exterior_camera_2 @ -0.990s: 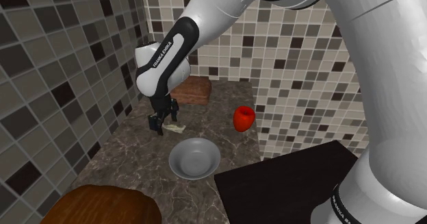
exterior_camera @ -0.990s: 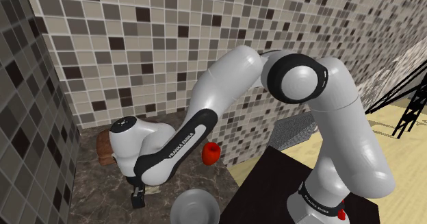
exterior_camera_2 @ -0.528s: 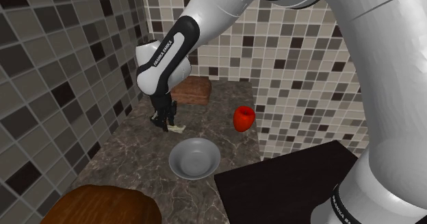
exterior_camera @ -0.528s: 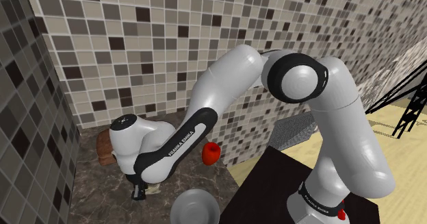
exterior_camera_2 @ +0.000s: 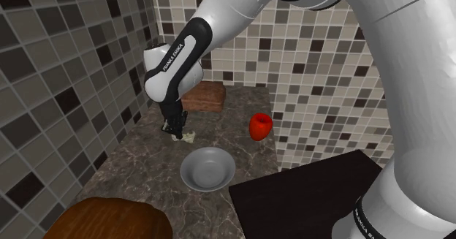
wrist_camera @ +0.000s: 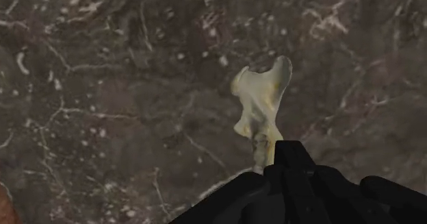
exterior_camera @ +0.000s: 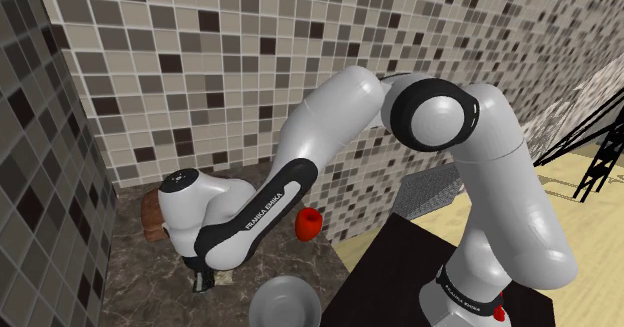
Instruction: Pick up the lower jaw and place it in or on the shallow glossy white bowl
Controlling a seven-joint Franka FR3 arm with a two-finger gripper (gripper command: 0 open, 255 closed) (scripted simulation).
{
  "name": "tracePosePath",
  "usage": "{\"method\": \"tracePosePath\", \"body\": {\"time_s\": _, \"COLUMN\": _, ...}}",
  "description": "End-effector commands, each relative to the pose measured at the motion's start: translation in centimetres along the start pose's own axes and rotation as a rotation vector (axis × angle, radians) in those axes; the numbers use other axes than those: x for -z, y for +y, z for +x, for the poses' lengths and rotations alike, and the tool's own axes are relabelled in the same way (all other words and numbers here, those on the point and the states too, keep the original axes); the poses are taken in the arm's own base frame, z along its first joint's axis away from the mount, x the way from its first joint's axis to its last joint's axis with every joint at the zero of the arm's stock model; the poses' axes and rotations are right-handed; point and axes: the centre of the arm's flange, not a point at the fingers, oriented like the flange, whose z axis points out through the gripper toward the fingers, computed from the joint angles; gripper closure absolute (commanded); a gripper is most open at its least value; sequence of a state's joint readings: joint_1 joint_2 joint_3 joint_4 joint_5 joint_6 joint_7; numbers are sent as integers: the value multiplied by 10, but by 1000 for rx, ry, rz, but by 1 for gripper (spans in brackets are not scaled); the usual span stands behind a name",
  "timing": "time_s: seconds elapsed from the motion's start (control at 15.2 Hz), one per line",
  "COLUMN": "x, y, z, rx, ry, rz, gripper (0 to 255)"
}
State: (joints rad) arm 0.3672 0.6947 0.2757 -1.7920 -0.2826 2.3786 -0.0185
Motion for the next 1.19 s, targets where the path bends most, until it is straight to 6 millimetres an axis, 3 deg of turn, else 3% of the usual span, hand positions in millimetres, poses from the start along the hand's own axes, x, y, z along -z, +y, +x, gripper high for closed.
{"method": "tracePosePath", "body": {"time_s": 0.0, "x": 0, "y": 0, "z": 0, "rx": 0, "ry": -1, "rz": 0, "gripper": 0}}
{"method": "tracePosePath", "body": {"time_s": 0.26, "x": 25, "y": 70, "z": 5, "rx": 45, "ry": -177, "rz": 242, "gripper": 0}}
{"method": "tracePosePath", "body": {"time_s": 0.73, "x": -10, "y": 61, "z": -2, "rx": 45, "ry": -177, "rz": 242, "gripper": 0}}
{"method": "tracePosePath", "body": {"time_s": 1.12, "x": -13, "y": 60, "z": -2, "rx": 45, "ry": -177, "rz": 242, "gripper": 0}}
